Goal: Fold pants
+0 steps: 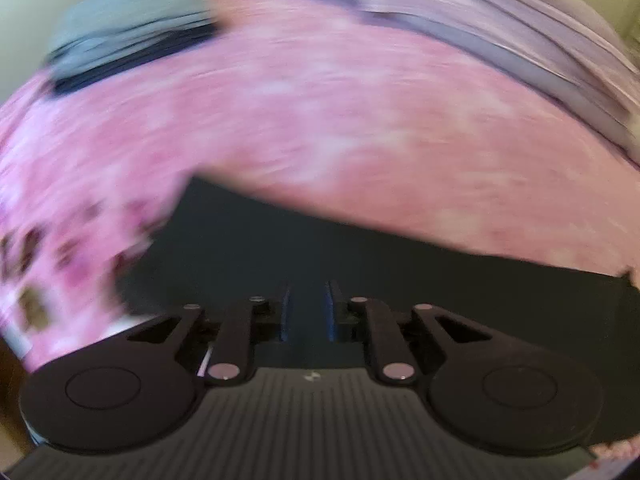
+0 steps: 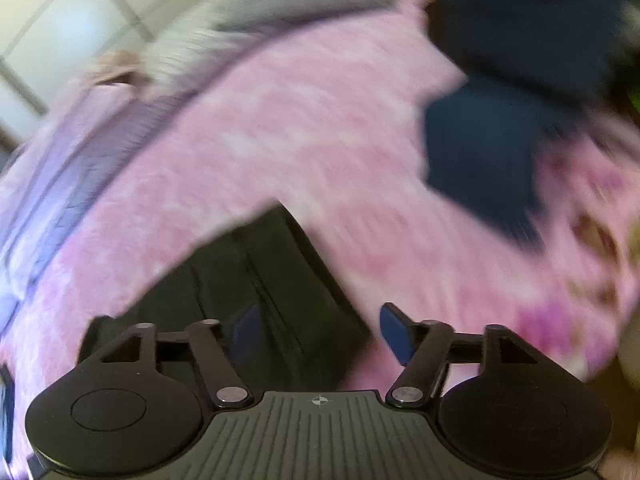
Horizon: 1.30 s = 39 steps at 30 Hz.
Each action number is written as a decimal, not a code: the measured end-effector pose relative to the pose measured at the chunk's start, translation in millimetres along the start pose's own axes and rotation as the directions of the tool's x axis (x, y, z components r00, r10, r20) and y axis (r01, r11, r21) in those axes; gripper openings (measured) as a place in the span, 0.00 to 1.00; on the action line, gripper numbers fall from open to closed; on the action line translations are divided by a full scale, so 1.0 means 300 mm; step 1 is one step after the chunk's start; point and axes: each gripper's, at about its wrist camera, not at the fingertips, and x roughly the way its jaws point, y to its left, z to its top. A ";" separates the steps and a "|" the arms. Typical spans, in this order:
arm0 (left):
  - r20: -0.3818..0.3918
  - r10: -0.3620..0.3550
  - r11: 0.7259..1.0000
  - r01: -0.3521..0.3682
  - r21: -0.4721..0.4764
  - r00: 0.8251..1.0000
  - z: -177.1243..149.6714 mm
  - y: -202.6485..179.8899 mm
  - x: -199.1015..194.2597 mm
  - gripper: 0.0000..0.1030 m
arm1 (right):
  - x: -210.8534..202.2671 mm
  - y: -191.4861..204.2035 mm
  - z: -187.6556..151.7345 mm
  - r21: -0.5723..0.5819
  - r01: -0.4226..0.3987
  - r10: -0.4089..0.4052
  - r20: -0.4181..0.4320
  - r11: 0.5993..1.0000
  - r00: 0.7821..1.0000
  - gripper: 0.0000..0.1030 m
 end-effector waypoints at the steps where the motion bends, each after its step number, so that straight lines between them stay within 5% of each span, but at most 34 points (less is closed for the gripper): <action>1: -0.006 -0.051 0.998 0.051 0.031 0.999 0.035 -0.077 0.031 0.14 | 0.032 0.007 0.028 -0.013 -0.034 0.034 0.000 0.999 0.999 0.67; 4: -0.035 -0.216 0.971 0.219 0.095 0.976 0.120 -0.319 0.133 0.19 | 0.174 0.011 0.096 -0.014 -0.106 0.106 -0.025 0.994 0.994 0.68; 6: -0.105 -0.352 0.925 0.363 0.115 0.930 0.164 -0.491 0.210 0.30 | 0.265 0.004 0.125 -0.001 -0.146 0.145 -0.061 0.989 0.988 0.68; 9: -0.215 -0.438 0.854 0.478 0.204 0.873 0.194 -0.739 0.304 0.31 | 0.366 -0.018 0.142 0.040 -0.186 0.189 -0.105 0.982 0.976 0.68; 12: -0.327 -0.520 0.775 0.597 0.207 0.789 0.199 -0.913 0.363 0.33 | 0.386 -0.033 0.145 0.035 -0.232 0.235 -0.135 0.972 0.963 0.66; 16: -0.414 -0.569 0.699 0.683 0.212 0.711 0.192 -1.077 0.407 0.40 | 0.393 -0.026 0.122 -0.023 -0.279 0.271 -0.174 0.960 0.947 0.46; 17: -0.431 -0.567 0.688 0.691 0.221 0.702 0.187 -1.107 0.420 0.40 | 0.391 -0.026 0.118 -0.039 -0.282 0.272 -0.172 0.959 0.947 0.42; 20: -0.465 -0.525 0.694 0.675 0.250 0.713 0.177 -1.162 0.469 0.35 | 0.372 -0.021 0.114 -0.070 -0.296 0.282 -0.159 0.953 0.946 0.31; 23: -0.475 -0.559 0.665 0.710 0.233 0.680 0.164 -1.188 0.487 0.00 | 0.339 0.017 0.098 -0.163 -0.280 0.262 -0.126 0.946 0.957 0.21; 25: -0.398 -0.575 0.671 0.691 0.270 0.715 0.162 -1.184 0.464 0.00 | 0.305 0.040 0.082 -0.200 -0.255 0.243 -0.086 0.946 0.966 0.16; 28: -0.308 -0.628 0.691 0.694 0.204 0.715 0.145 -1.126 0.472 0.01 | 0.290 0.028 0.038 -0.215 -0.209 0.203 -0.050 0.954 0.978 0.14; 31: -0.259 -0.580 0.730 0.634 0.258 0.773 0.077 -1.155 0.511 0.02 | 0.363 0.035 0.014 -0.196 -0.139 0.131 -0.057 0.971 0.990 0.15; 35: -0.207 -0.521 0.780 0.560 0.280 0.828 0.074 -1.188 0.547 0.08 | 0.395 0.038 0.036 -0.166 -0.078 0.070 -0.057 0.983 0.996 0.32; 37: -0.127 -0.458 0.831 0.474 0.290 0.880 0.119 -1.164 0.525 0.05 | 0.379 0.033 0.047 -0.141 -0.034 0.026 -0.062 0.989 0.998 0.50; 39: -0.075 -0.435 0.857 0.438 0.272 0.897 0.162 -1.110 0.488 0.06 | 0.328 0.048 0.050 -0.143 0.059 -0.062 -0.018 0.988 0.998 0.56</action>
